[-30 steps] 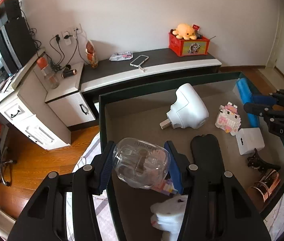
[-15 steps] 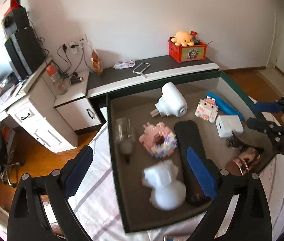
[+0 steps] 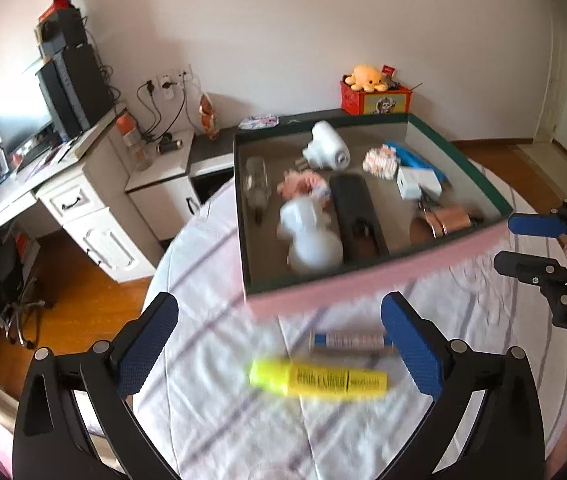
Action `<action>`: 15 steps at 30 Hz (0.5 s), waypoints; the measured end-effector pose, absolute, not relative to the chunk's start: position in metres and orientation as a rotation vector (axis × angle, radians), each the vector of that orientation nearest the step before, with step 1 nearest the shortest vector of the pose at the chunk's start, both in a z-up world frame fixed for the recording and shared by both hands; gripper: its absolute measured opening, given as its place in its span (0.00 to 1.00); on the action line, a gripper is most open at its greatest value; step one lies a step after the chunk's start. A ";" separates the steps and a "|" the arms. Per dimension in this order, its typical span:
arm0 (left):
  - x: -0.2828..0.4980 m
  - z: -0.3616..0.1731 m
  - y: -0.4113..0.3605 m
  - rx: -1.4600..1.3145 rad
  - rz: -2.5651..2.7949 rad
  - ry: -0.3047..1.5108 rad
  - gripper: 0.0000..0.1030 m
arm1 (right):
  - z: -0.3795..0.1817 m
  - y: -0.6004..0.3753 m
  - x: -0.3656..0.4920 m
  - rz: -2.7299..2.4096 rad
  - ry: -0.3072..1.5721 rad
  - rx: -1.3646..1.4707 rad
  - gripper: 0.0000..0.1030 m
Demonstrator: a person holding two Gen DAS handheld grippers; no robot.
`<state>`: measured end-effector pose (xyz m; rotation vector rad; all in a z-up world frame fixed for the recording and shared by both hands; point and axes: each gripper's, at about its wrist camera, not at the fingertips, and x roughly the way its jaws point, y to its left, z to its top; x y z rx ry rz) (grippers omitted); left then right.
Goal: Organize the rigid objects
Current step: 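Withdraw both tools from the box toward the remaining items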
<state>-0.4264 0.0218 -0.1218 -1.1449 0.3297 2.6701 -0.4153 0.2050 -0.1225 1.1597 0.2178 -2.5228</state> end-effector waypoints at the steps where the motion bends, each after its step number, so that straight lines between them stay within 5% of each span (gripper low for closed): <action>1: -0.420 -0.125 0.020 -1.148 2.677 0.329 0.99 | -0.126 0.202 -0.408 -2.517 0.218 1.160 0.49; 15: -0.377 -0.186 0.020 -1.317 2.664 0.131 0.99 | -0.171 0.177 -0.366 -2.419 0.239 1.213 0.49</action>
